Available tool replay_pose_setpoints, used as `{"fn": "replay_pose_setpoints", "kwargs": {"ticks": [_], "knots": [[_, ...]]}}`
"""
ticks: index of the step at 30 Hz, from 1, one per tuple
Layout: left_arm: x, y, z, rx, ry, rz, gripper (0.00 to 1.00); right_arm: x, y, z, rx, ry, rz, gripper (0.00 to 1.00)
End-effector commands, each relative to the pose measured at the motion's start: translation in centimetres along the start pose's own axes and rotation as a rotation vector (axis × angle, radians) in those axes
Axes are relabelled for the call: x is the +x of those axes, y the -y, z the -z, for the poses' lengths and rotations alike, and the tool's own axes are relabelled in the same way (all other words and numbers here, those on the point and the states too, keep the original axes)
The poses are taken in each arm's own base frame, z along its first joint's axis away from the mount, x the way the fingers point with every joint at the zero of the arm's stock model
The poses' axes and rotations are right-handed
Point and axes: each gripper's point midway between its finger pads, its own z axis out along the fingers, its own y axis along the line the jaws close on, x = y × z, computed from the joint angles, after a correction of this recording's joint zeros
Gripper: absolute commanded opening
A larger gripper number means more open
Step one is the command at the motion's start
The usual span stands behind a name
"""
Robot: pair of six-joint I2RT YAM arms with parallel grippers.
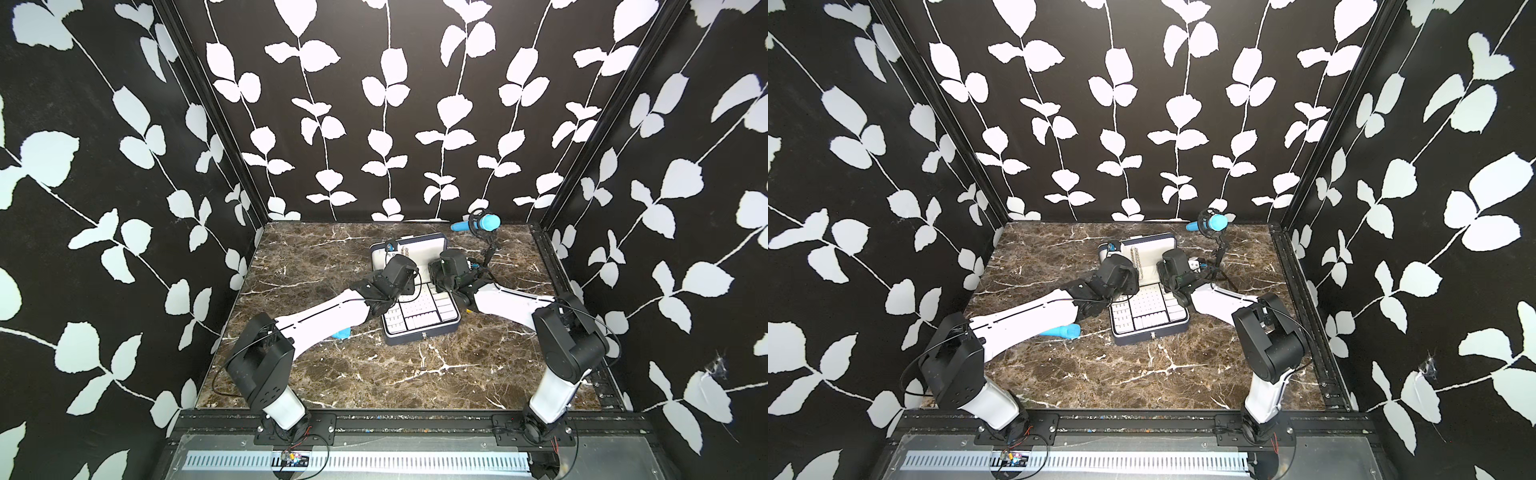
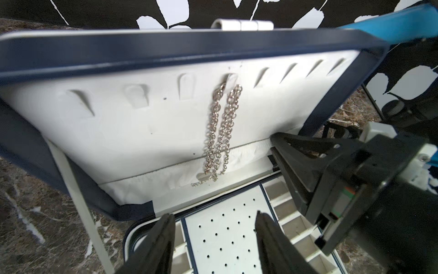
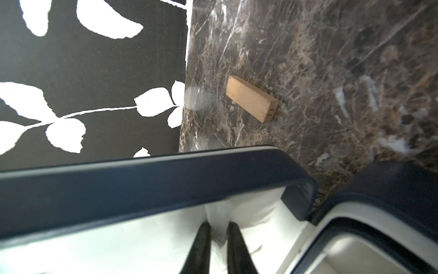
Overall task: Put jewelry chain into jewelry box
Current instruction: Open the storage slot of the jewelry box.
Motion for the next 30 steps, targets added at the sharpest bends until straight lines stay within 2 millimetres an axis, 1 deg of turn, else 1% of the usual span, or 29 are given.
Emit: {"fn": "replay_pose_setpoints", "kwargs": {"ticks": [1, 2, 3, 8, 11, 23, 27, 30], "knots": [[-0.9, 0.8, 0.1, 0.022, 0.014, 0.024, 0.57, -0.1, -0.1, -0.4, -0.033, 0.000, 0.014, 0.05], [-0.9, 0.9, 0.0, 0.024, 0.013, 0.029, 0.57, -0.1, -0.1, -0.3, -0.039, -0.002, 0.016, 0.01], [-0.8, 0.9, -0.1, 0.025, 0.011, 0.033, 0.57, -0.1, -0.1, -0.2, -0.040, -0.005, 0.017, 0.00], [-0.2, 1.2, -0.9, 0.027, -0.007, 0.052, 0.56, 0.2, 0.5, 0.1, -0.050, -0.025, 0.021, 0.00], [-0.1, 1.1, -1.0, 0.023, -0.010, 0.063, 0.55, 0.5, 0.8, 0.6, -0.053, -0.040, 0.026, 0.00], [0.7, 1.0, -1.2, 0.027, -0.031, 0.080, 0.55, 2.1, 3.5, 2.2, -0.024, -0.078, 0.047, 0.00], [0.9, 1.1, -1.4, 0.029, -0.037, 0.086, 0.55, 2.5, 3.7, 2.6, -0.022, -0.081, 0.054, 0.00], [1.1, 1.4, -1.9, 0.033, -0.044, 0.095, 0.54, 2.6, 3.7, 2.6, -0.022, -0.081, 0.055, 0.00]]}}
